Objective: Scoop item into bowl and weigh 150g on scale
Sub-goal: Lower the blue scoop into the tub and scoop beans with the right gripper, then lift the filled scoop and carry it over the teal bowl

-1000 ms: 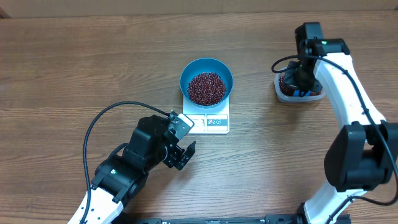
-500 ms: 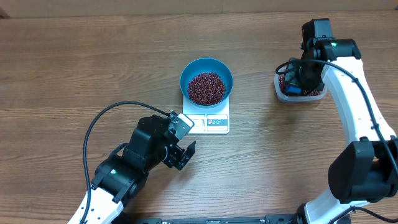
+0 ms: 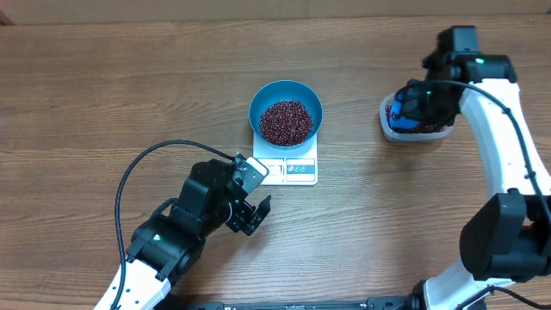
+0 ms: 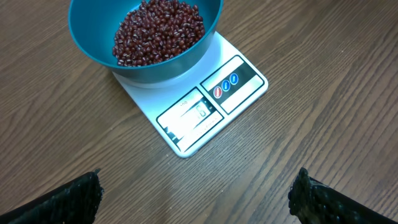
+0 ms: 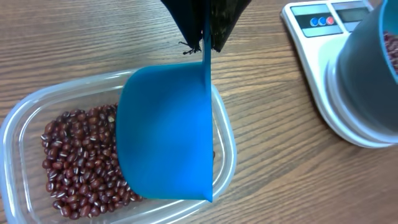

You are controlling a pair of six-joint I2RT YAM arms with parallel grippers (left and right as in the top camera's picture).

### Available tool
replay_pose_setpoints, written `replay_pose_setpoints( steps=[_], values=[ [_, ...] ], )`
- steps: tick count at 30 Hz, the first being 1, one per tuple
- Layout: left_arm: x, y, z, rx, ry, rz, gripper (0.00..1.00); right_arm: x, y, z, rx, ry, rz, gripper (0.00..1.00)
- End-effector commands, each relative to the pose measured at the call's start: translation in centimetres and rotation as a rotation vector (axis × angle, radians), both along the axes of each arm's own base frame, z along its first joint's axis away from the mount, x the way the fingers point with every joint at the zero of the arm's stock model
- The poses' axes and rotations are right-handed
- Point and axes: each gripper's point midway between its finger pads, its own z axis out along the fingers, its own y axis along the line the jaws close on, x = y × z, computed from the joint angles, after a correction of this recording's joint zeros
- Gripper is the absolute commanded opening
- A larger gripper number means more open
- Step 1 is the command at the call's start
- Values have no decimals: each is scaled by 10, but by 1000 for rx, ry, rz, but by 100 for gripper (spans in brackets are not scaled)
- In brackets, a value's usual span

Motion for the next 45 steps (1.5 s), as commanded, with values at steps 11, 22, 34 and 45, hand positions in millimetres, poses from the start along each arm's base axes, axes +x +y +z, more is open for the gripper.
replay_pose_setpoints(
  steps=[11,22,34,45],
  values=[
    [-1,-1,1,-13,3,-7,100,-4,-10,26,208,-101,130,4],
    [-1,-1,1,-13,3,-7,100,-2,-15,42,182,-180,235,4],
    [-1,-1,1,-13,3,-7,99,-14,2,106,166,-382,394,4],
    [-1,-1,1,-13,3,-7,100,-24,57,115,187,-409,585,4]
  ],
)
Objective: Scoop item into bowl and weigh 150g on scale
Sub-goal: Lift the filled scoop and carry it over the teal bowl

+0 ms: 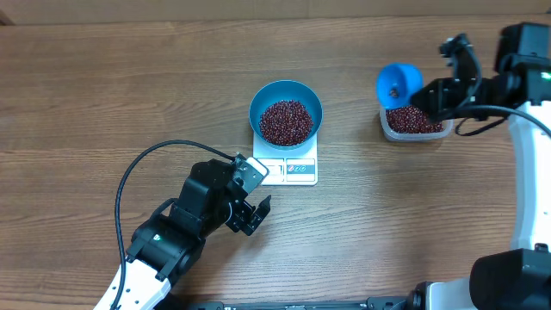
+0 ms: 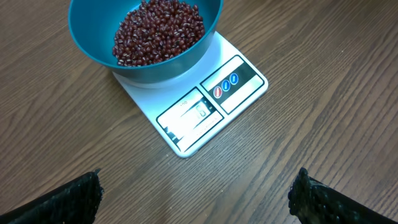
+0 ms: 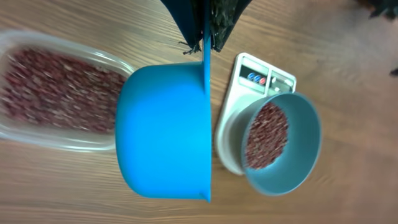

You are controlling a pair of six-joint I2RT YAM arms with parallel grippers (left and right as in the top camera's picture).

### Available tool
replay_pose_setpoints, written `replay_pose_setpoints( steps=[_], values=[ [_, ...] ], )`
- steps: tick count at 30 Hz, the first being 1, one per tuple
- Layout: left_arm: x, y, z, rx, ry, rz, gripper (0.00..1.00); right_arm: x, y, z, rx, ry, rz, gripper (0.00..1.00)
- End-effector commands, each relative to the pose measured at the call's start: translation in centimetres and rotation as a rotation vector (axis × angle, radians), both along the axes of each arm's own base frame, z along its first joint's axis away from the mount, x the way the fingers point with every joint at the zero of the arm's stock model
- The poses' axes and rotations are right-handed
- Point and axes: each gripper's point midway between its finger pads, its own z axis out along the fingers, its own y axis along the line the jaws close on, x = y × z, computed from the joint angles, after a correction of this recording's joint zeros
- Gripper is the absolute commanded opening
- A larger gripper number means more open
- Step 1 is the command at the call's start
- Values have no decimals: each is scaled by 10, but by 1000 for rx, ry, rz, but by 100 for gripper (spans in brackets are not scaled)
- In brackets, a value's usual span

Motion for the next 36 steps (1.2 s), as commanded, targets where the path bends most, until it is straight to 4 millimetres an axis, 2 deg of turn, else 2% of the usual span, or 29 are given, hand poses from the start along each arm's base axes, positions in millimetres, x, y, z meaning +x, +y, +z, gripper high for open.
replay_pose_setpoints(
  steps=[1,7,15,23,36],
  values=[
    [-1,-1,1,-13,3,-7,100,1,32,17,-7,-78,112,4],
    [-1,-1,1,-13,3,-7,100,-1,69,14,-77,-102,201,4],
    [-1,-1,1,-13,3,-7,100,4,109,16,-133,-155,231,4],
    [-1,-1,1,-13,3,-7,99,7,125,17,-172,-178,200,4],
    [-1,-1,1,-13,3,-7,100,13,132,16,-271,-197,95,4]
  ],
)
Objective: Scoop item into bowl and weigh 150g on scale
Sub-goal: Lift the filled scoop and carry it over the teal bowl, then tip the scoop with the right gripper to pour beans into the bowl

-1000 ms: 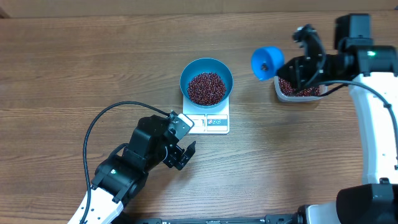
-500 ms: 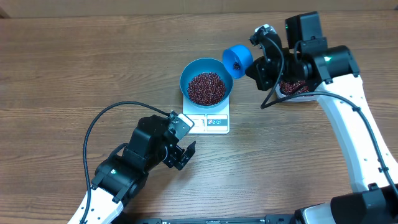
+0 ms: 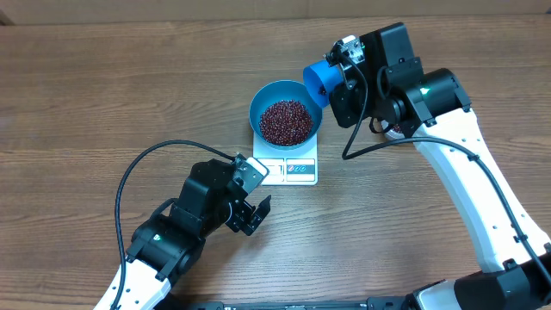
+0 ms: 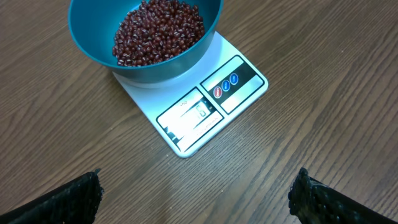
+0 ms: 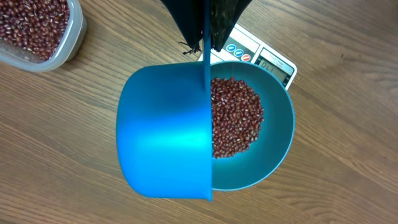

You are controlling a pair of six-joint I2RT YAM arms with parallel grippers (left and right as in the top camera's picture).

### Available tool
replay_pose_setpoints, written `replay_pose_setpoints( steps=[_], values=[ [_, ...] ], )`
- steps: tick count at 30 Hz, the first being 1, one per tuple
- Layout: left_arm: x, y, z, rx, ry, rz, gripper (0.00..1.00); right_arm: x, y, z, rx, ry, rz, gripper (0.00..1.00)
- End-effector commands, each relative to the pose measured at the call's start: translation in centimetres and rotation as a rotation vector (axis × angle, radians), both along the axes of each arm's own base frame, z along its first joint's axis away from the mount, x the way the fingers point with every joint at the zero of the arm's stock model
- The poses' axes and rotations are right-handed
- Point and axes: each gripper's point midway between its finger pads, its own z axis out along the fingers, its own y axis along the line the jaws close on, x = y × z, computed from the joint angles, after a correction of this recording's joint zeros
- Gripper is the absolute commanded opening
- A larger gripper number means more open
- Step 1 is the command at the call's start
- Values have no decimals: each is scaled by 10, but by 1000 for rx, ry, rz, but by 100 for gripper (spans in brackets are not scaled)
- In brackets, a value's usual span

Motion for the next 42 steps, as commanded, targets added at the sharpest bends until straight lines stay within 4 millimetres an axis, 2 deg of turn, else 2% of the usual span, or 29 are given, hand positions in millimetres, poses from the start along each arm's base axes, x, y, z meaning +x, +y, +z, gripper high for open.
replay_pose_setpoints(
  steps=[1,13,21,27,33,42],
  values=[
    [-1,-1,1,-13,3,-7,100,7,-2,16,1,-50,-61,4],
    [-1,-1,1,-13,3,-7,100,0,11,14,-15,-49,-85,4],
    [-1,-1,1,-13,3,-7,100,-1,13,15,-41,-64,-209,4],
    [-1,-1,1,-13,3,-7,99,-3,21,14,-28,-66,-246,4],
    [-1,-1,1,-13,3,-7,99,0,23,7,-40,-51,-247,4],
    [-1,-1,1,-13,3,-7,100,1,20,6,-49,-56,-263,4]
  ],
)
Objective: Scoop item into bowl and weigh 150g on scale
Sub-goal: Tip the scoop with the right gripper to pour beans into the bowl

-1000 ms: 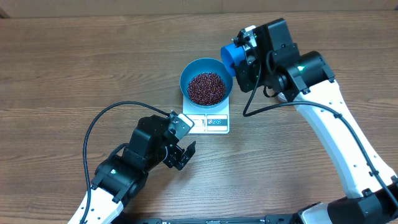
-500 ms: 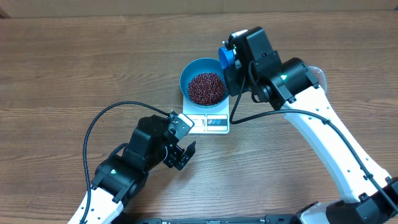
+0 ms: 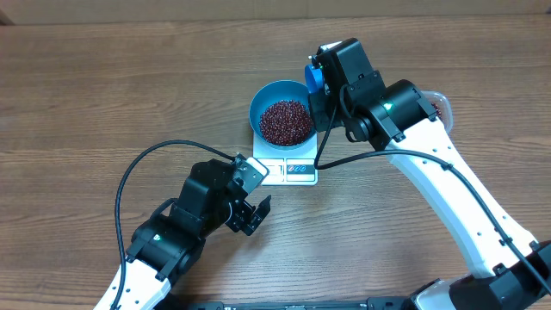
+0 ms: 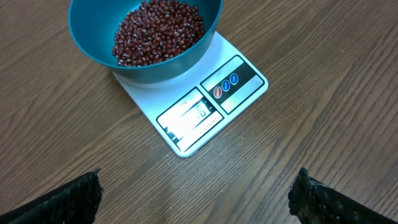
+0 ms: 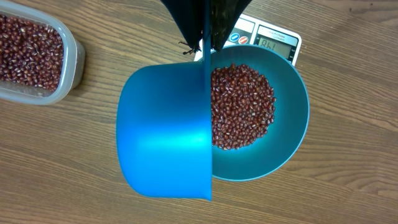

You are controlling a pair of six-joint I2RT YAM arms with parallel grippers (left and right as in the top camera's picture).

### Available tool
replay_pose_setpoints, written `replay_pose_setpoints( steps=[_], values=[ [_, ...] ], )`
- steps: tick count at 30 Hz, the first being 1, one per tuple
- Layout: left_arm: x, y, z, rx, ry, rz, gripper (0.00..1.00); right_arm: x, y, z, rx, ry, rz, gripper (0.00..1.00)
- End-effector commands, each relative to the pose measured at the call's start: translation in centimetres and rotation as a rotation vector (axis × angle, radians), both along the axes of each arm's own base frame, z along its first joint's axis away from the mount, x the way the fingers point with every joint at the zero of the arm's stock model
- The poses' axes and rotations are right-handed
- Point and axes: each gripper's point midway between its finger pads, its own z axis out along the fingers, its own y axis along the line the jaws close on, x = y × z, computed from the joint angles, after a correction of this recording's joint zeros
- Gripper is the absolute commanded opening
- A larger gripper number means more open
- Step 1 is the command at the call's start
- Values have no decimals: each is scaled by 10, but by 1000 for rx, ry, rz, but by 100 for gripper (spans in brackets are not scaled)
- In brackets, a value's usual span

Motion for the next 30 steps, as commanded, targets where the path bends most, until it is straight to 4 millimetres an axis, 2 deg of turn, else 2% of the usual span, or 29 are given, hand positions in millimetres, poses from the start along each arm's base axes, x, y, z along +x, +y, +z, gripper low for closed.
replay_pose_setpoints(
  steps=[1,30],
  values=[
    [-1,-1,1,-13,3,-7,100,6,1,11,8,-35,-17,4],
    [-1,-1,1,-13,3,-7,99,2,7,11,-14,-44,-5,4]
  ],
)
